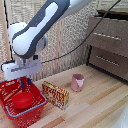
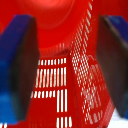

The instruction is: Move your gripper in the direction of the red bowl and clutch it softly. Cautiously raise the red bowl up from the surface. Hover the red bowl above the basket and gently bring it down inside. Let go of the gripper's grasp when the red bowl is within the basket.

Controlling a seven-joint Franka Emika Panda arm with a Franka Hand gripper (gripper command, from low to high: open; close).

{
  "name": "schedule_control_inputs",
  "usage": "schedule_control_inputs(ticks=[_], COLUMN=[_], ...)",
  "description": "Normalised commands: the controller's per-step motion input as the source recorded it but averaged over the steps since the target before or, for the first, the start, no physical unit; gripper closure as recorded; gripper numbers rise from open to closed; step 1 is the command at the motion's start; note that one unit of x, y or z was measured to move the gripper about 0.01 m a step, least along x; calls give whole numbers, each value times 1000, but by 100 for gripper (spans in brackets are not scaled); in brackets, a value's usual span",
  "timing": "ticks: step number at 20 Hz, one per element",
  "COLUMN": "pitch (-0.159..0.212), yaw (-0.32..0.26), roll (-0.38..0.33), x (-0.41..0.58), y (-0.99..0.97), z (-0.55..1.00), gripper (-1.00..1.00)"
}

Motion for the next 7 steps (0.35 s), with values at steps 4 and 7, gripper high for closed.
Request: schedule_control_inputs(ticks=[4, 7], pitch=[33, 26], yaw=[3, 7], roll=[19, 6], x=[84, 110], y=[-213, -303], z=[948, 1000], gripper=[-100, -100])
